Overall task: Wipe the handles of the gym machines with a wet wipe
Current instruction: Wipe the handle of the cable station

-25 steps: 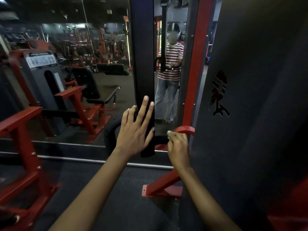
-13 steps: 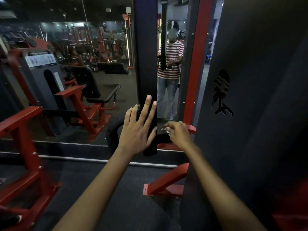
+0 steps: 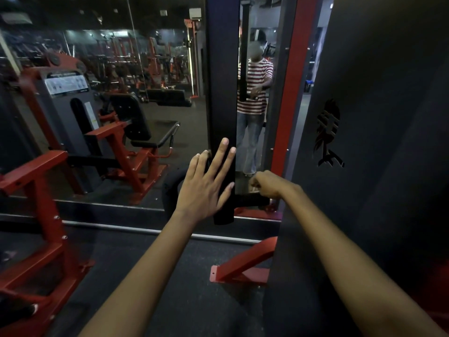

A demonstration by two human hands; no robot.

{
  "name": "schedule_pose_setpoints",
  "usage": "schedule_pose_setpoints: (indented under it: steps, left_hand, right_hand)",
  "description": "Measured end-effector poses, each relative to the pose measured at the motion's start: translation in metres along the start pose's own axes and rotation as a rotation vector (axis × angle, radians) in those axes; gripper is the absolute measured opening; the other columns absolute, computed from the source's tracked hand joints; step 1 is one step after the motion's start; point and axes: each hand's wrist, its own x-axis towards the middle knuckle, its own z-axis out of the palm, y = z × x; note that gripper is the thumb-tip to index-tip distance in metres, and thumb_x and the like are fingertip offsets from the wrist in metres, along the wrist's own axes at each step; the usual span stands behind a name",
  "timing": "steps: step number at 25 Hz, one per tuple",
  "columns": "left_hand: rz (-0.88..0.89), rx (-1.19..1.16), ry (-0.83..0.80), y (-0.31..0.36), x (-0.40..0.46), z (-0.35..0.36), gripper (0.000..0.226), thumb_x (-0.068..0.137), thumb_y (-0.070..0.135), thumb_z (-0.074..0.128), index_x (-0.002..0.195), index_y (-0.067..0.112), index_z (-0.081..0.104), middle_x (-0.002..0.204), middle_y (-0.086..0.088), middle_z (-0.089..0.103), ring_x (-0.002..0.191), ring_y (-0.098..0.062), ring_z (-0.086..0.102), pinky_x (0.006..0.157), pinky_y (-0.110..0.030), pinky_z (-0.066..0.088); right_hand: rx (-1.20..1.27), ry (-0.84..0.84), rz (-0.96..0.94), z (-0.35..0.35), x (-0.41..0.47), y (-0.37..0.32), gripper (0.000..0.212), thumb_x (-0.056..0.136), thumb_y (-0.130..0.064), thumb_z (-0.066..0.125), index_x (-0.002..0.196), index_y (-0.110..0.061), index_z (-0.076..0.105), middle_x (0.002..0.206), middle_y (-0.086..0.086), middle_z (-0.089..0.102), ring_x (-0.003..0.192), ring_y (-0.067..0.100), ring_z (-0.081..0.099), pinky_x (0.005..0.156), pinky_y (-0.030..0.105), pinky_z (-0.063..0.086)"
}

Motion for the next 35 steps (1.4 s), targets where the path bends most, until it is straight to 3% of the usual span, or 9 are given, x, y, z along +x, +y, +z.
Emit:
schedule_pose_setpoints:
  steps: [6, 12, 15, 17, 20, 22, 25, 31, 35]
  left_hand:
    - [-0.017, 0.013, -0.013, 0.001, -0.001, -0.004, 0.071, 0.098, 0.048, 0.030, 0.154, 0.015, 0.002, 0.160, -0.008, -0.008, 0.129, -0.036, 0.038, 0.112, -0.045, 0.026]
    - [-0.023, 0.011, -0.005, 0.002, -0.001, -0.005, 0.072, 0.097, 0.047, 0.034, 0.154, 0.014, 0.004, 0.160, -0.009, -0.005, 0.126, -0.037, 0.040, 0.111, -0.046, 0.027]
    - [-0.023, 0.002, 0.007, 0.003, -0.001, -0.006, 0.073, 0.096, 0.046, 0.036, 0.153, 0.014, 0.004, 0.160, -0.009, -0.006, 0.125, -0.037, 0.040, 0.110, -0.047, 0.028]
    - [-0.024, 0.000, 0.002, 0.003, -0.001, -0.006, 0.073, 0.096, 0.046, 0.035, 0.154, 0.014, 0.004, 0.160, -0.009, -0.006, 0.125, -0.037, 0.040, 0.110, -0.047, 0.027]
    - [-0.023, 0.012, 0.001, 0.002, -0.002, -0.005, 0.072, 0.097, 0.047, 0.034, 0.154, 0.014, 0.004, 0.160, -0.009, -0.006, 0.126, -0.037, 0.040, 0.110, -0.047, 0.027]
    - [-0.019, 0.012, 0.005, 0.002, -0.002, -0.005, 0.072, 0.097, 0.047, 0.034, 0.154, 0.014, 0.005, 0.160, -0.009, -0.006, 0.125, -0.037, 0.040, 0.110, -0.047, 0.028]
    - [-0.021, 0.001, 0.001, 0.001, -0.002, -0.006, 0.072, 0.096, 0.046, 0.035, 0.154, 0.013, 0.005, 0.160, -0.009, -0.005, 0.124, -0.037, 0.041, 0.110, -0.047, 0.028]
    - [-0.026, 0.015, 0.006, 0.003, -0.001, -0.005, 0.073, 0.096, 0.045, 0.037, 0.153, 0.012, 0.007, 0.160, -0.010, -0.004, 0.123, -0.038, 0.041, 0.109, -0.047, 0.028]
    - [-0.033, 0.021, -0.008, 0.002, -0.001, -0.004, 0.073, 0.096, 0.046, 0.035, 0.153, 0.012, 0.005, 0.160, -0.010, -0.007, 0.124, -0.037, 0.039, 0.110, -0.047, 0.026]
  right_hand:
    - [-0.069, 0.045, 0.153, 0.006, -0.009, 0.016, 0.021, 0.088, 0.001, 0.046, 0.084, -0.015, 0.058, 0.108, 0.015, 0.059, 0.089, 0.029, 0.058, 0.069, 0.034, 0.044]
    - [0.044, 0.142, 0.009, 0.013, -0.001, -0.036, 0.020, 0.088, 0.000, 0.045, 0.105, 0.003, 0.056, 0.106, 0.026, 0.059, 0.097, 0.039, 0.060, 0.065, 0.030, 0.037]
    - [0.181, 0.260, -0.008, 0.026, 0.002, -0.050, 0.019, 0.087, 0.000, 0.045, 0.101, 0.006, 0.056, 0.102, 0.029, 0.059, 0.095, 0.041, 0.059, 0.065, 0.030, 0.038]
    - [0.365, 0.416, 0.013, 0.033, -0.007, -0.046, 0.016, 0.087, 0.000, 0.047, 0.092, 0.002, 0.062, 0.091, 0.023, 0.064, 0.086, 0.037, 0.062, 0.062, 0.027, 0.037]
    - [0.566, 0.920, -0.016, 0.064, -0.042, -0.048, 0.009, 0.085, -0.001, 0.061, 0.084, -0.004, 0.070, 0.083, 0.006, 0.068, 0.077, 0.017, 0.062, 0.070, 0.022, 0.044]
    - [0.630, 1.167, 0.038, 0.098, -0.063, -0.055, 0.006, 0.084, -0.001, 0.065, 0.080, -0.004, 0.067, 0.080, 0.001, 0.061, 0.069, 0.014, 0.057, 0.071, 0.035, 0.052]
    - [0.713, 1.162, 0.092, 0.130, -0.060, -0.061, 0.011, 0.080, 0.006, 0.063, 0.076, -0.004, 0.059, 0.082, 0.000, 0.052, 0.067, 0.011, 0.052, 0.055, 0.044, 0.052]
    - [0.557, 1.049, -0.113, 0.126, -0.043, -0.069, 0.011, 0.080, 0.006, 0.056, 0.087, -0.002, 0.060, 0.087, 0.009, 0.056, 0.078, 0.017, 0.053, 0.072, 0.034, 0.048]
    - [0.451, 1.009, -0.125, 0.126, -0.044, -0.048, 0.008, 0.083, -0.001, 0.054, 0.080, -0.004, 0.060, 0.083, 0.008, 0.055, 0.074, 0.021, 0.054, 0.070, 0.032, 0.045]
